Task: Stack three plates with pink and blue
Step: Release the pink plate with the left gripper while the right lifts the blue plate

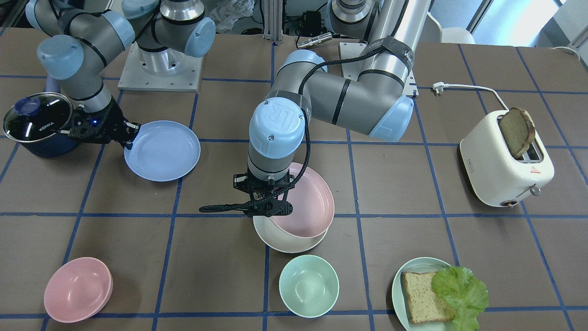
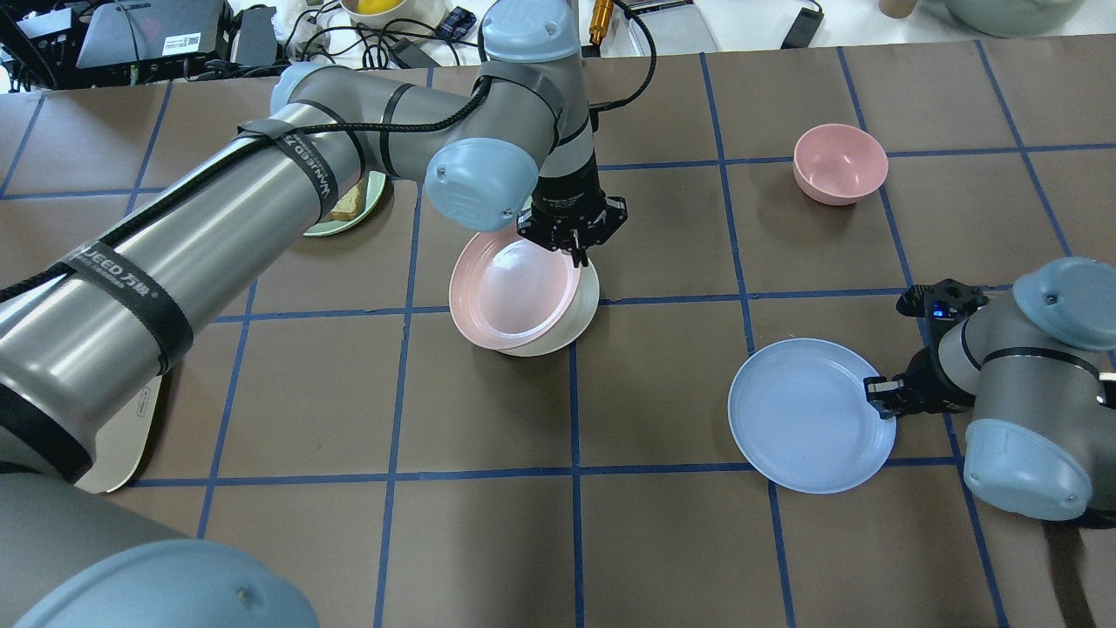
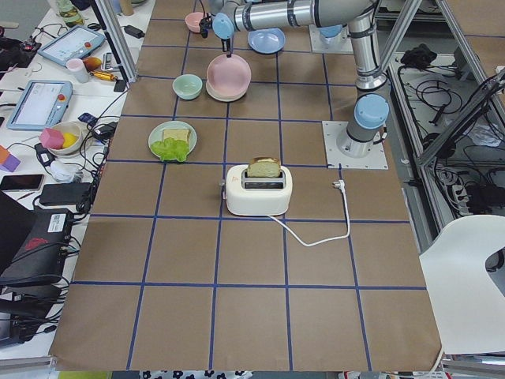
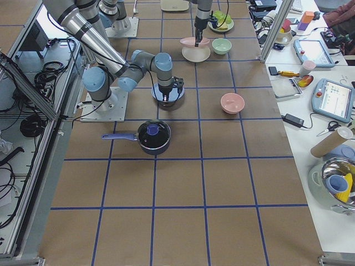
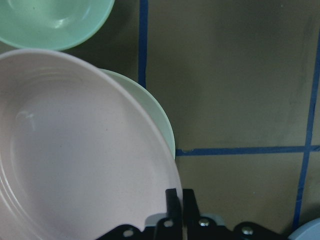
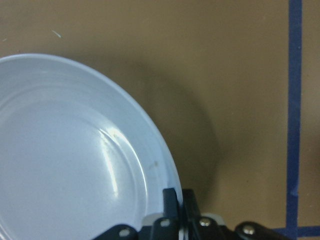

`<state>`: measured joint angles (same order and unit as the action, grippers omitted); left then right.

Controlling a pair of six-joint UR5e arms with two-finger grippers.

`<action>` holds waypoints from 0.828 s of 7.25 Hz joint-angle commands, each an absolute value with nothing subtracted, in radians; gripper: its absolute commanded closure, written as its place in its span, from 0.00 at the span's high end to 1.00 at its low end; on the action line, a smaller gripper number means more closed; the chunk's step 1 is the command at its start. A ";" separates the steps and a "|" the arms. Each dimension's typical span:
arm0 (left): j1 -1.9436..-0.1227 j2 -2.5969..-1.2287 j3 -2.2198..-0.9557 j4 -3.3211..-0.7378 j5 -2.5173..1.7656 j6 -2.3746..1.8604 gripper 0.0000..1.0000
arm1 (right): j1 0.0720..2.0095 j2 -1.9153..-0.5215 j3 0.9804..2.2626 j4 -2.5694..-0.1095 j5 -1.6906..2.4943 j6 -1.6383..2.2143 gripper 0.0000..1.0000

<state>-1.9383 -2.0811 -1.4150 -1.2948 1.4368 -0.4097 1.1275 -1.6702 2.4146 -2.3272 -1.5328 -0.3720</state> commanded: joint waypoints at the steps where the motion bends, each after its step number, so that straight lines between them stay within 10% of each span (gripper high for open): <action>1: -1.951 -2.133 -1.399 -1.286 1.460 -0.422 0.00 | 1.126 -1.696 2.271 -2.141 -1.520 -0.371 0.00; 3: -1.953 -2.152 -1.399 -1.275 1.476 -0.422 0.16 | 1.129 -1.692 2.136 -2.022 -1.500 -0.359 0.00; 4: -1.953 -2.160 -1.404 -1.200 1.498 -0.419 0.99 | 1.129 -1.686 2.091 -2.011 -1.488 -0.350 0.00; 6: -1.950 -2.139 -1.396 -1.155 1.496 -0.425 1.00 | 1.129 -1.588 1.973 -1.968 -1.444 -0.318 0.00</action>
<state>-1.9514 -2.1510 -1.3985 -1.1789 1.4908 -0.4227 1.1289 -1.6496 2.0509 -1.9926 -1.4610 -0.3321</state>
